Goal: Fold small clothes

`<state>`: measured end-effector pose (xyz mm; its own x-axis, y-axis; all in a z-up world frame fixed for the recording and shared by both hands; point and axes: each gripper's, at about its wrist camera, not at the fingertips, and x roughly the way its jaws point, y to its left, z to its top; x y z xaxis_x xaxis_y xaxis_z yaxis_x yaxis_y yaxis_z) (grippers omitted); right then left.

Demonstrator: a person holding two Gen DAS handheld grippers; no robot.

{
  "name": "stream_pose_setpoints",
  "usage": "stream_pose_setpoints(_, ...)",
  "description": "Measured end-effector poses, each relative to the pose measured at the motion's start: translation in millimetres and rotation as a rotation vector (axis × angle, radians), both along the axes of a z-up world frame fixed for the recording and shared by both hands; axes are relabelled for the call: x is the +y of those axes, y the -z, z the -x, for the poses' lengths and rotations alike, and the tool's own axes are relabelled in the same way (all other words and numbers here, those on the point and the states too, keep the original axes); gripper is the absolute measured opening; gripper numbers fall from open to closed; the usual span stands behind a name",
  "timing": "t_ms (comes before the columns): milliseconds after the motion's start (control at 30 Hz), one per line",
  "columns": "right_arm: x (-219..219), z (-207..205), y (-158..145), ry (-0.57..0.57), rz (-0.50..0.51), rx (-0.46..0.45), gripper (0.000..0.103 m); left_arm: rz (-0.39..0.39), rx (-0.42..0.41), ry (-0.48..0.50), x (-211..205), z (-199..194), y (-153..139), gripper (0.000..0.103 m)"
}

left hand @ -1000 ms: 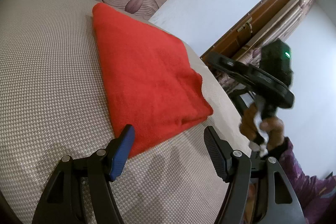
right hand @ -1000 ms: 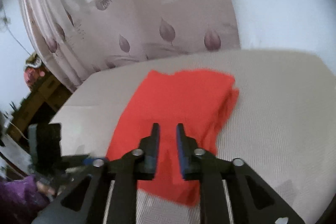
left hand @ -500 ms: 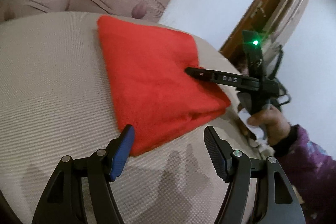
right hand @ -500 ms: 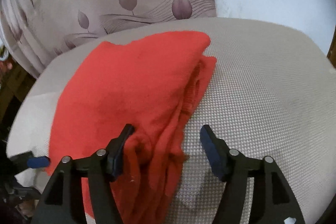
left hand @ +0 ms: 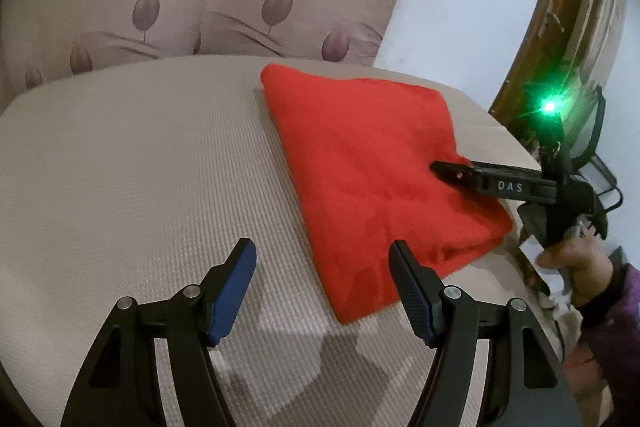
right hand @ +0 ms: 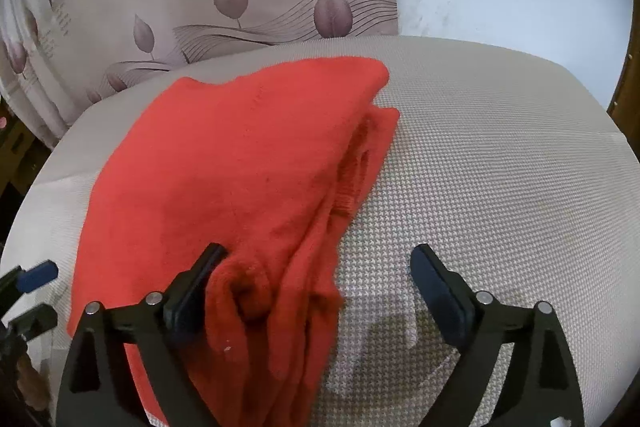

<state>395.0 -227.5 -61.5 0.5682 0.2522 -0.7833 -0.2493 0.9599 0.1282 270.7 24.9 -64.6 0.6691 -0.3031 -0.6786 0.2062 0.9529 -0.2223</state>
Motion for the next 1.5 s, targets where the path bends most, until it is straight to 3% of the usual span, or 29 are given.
stream_pose_setpoints(467, 0.1, -0.7, 2.0, -0.011, -0.014, 0.006, 0.099, -0.157, -0.077, -0.015, -21.5, -19.9, -7.0, 0.080)
stream_pose_setpoints(833, 1.3, -1.0, 2.4, -0.016, -0.017, 0.008, 0.102, -0.188, -0.094, -0.021, -34.5, -41.8, -4.4, 0.089)
stream_pose_setpoints(900, 0.2, -1.8, 2.1, -0.019, -0.030, 0.016, 0.102, -0.148, -0.076, -0.022, -31.6, -47.8, -3.5, 0.090)
stream_pose_setpoints(1067, -15.5, -2.7, -1.7, -0.036, -0.132, 0.061, 0.102, 0.070, 0.001, 0.053, -6.4, -74.3, 3.8, 0.090)
stream_pose_setpoints(1300, -47.8, -10.6, -3.4, -0.046, -0.297, 0.137, 0.102, 0.295, 0.142, 0.243, 9.1, -116.1, 23.8, 0.090)
stream_pose_setpoints(1367, -49.4, -14.9, -3.2, -0.068, -0.317, 0.158, 0.102, 0.384, 0.160, 0.287, 11.6, -126.1, 27.9, 0.090)
stream_pose_setpoints(1500, -43.4, -25.1, -2.3, -0.147, -0.325, 0.188, 0.103, 0.483, 0.218, 0.346, 9.3, -142.6, 39.4, 0.090)
